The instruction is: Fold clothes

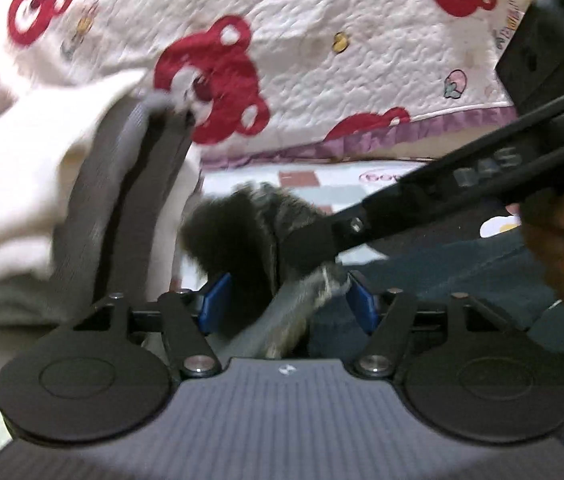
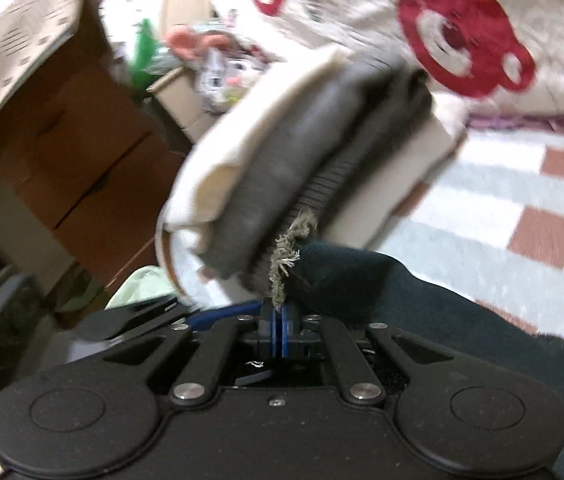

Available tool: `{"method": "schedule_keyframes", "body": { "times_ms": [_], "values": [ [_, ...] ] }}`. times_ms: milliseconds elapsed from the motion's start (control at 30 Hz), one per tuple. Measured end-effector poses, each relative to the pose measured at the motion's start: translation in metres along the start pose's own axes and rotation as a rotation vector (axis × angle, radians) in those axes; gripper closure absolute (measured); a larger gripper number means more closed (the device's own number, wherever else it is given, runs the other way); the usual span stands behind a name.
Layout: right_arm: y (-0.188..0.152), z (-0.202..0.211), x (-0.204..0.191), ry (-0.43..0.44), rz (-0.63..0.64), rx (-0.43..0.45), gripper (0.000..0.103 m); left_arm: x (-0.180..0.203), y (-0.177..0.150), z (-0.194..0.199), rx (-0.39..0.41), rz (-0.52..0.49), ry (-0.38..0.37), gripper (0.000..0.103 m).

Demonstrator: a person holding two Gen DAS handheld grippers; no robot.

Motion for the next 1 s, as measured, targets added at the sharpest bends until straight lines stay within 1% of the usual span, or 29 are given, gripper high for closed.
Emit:
{"method": "schedule_keyframes", "body": {
  "times_ms": [67, 133, 167, 200, 267, 333, 367, 400, 433, 467, 500, 567, 633, 733, 867, 900, 933, 1000],
  "values": [
    [0.001, 0.002, -0.008, -0.002, 0.026, -0.002, 0.099, 0.003, 0.005, -0.006, 0.008, 0.013, -0.009, 0.041],
    [0.001, 0.002, -0.012, -0.021, 0.046, -0.014, 0.099, 0.001, 0.007, -0.011, -0.001, 0.043, -0.014, 0.043],
    [0.000, 0.001, -0.014, -0.032, 0.055, -0.020, 0.099, -0.001, 0.007, -0.013, -0.009, 0.061, -0.017, 0.054],
    [-0.002, 0.000, -0.014, -0.041, 0.064, -0.027, 0.099, -0.003, 0.007, -0.015, -0.019, 0.079, -0.022, 0.069],
    [-0.005, 0.000, -0.013, -0.011, 0.059, -0.045, 0.098, -0.006, 0.004, -0.021, -0.045, 0.115, -0.056, 0.087],
    [-0.007, 0.004, -0.009, 0.046, 0.037, -0.060, 0.095, -0.009, 0.001, -0.025, -0.061, 0.148, -0.079, 0.094],
    [-0.010, 0.012, -0.001, 0.076, 0.007, -0.054, 0.092, -0.010, 0.001, -0.025, -0.055, 0.138, -0.045, 0.099],
    [-0.016, 0.024, 0.010, 0.092, -0.028, -0.043, 0.092, -0.013, 0.001, -0.025, -0.048, 0.133, -0.013, 0.099],
    [-0.021, 0.036, 0.021, 0.109, -0.063, -0.032, 0.081, -0.019, 0.002, -0.020, -0.029, 0.159, -0.001, 0.099],
    [-0.030, 0.052, 0.038, 0.066, -0.094, -0.018, 0.068, -0.026, 0.002, -0.015, -0.010, 0.184, 0.012, 0.099],
    [-0.042, 0.072, 0.059, -0.031, -0.121, -0.002, 0.066, -0.032, 0.003, -0.010, 0.009, 0.214, 0.022, 0.099],
    [-0.070, 0.115, 0.101, -0.259, -0.182, 0.015, 0.066, -0.045, 0.002, 0.004, 0.052, 0.304, 0.005, 0.099],
    [-0.096, 0.168, 0.135, -0.463, -0.253, 0.046, 0.063, -0.053, 0.001, 0.014, 0.083, 0.361, -0.010, 0.099],
    [-0.126, 0.264, 0.172, -0.716, -0.351, 0.132, 0.062, -0.063, 0.002, 0.020, 0.117, 0.447, -0.050, 0.100],
    [-0.149, 0.387, 0.203, -1.036, -0.427, 0.209, 0.051, -0.077, 0.014, 0.017, 0.140, 0.521, -0.057, 0.100],
    [-0.153, 0.413, 0.214, -1.083, -0.464, 0.228, 0.050, -0.080, 0.017, 0.016, 0.145, 0.542, -0.060, 0.100],
    [-0.155, 0.435, 0.227, -1.101, -0.517, 0.247, 0.046, -0.083, 0.021, 0.015, 0.149, 0.559, -0.061, 0.100],
    [-0.159, 0.474, 0.257, -1.122, -0.638, 0.279, 0.045, -0.084, 0.028, 0.011, 0.141, 0.552, -0.044, 0.100]
  ]
}}
Point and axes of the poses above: each gripper's, at about its wrist camera, not at the fingertips, and z roughly against the way its jaws point, x to its right, y to its top, the point moved 4 cm from there along -z, roughly the way its jaws point, and after that the axes turned 2 degrees about -x, right-handed, at the moved point
